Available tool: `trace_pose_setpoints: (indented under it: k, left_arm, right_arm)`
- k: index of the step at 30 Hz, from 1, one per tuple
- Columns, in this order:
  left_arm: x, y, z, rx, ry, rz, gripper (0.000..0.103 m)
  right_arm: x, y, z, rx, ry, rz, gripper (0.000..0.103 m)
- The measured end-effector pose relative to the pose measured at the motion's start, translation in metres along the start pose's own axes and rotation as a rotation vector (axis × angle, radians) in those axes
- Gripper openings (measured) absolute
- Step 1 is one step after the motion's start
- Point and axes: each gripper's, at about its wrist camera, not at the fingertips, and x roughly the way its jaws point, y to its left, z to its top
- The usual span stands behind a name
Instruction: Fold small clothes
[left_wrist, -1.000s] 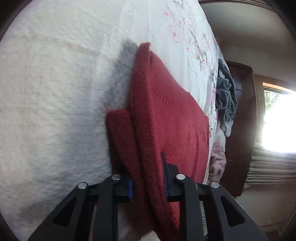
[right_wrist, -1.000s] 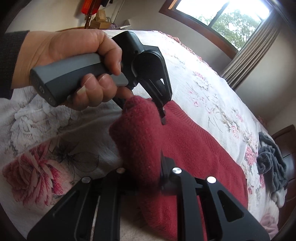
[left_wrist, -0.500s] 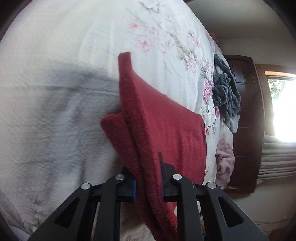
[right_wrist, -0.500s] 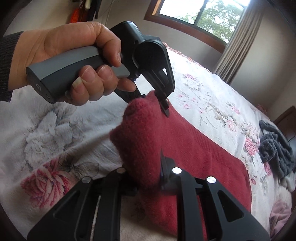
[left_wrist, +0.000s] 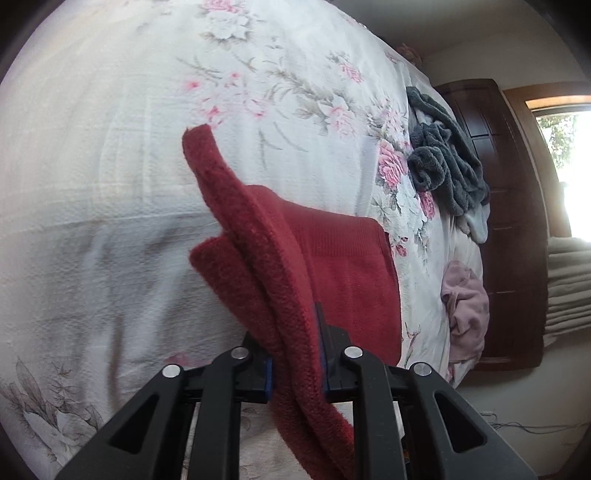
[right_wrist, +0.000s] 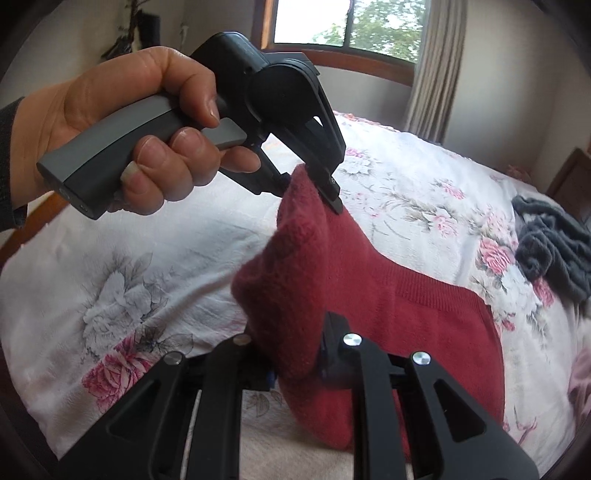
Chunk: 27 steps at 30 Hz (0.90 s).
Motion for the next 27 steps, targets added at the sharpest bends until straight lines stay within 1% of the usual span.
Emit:
trace_pose_setpoints:
  k: [6,11,16,18,21,27]
  left_arm:
    - [0.009,-0.052,-0.005,0.068,-0.006,0.080,0.016]
    - [0.026,-0.092,-0.011,0.110,0.001,0.137,0.016]
    - [0.052,-0.118,-0.015,0.143,0.028,0.195,0.016]
    - [0.061,-0.126,-0.014,0.144,0.031,0.217,0.016]
    - [0.071,-0.136,-0.009,0.140,0.033,0.231,0.016]
    - [0.093,-0.160,-0.006,0.170,0.053,0.284,0.016]
  right_arm:
    - [-0.015,-0.037,-0.017,0.142,-0.037,0.056,0.013]
    - [-0.024,-0.066,-0.035,0.242,-0.066,0.098,0.013]
    - [-0.029,-0.097,-0.060,0.353,-0.090,0.144,0.012]
    - [-0.027,-0.107,-0.063,0.373,-0.094,0.156,0.011]
    - [-0.031,-0.127,-0.066,0.413,-0.101,0.167,0.011]
    - [-0.034,-0.152,-0.075,0.461,-0.106,0.169,0.011]
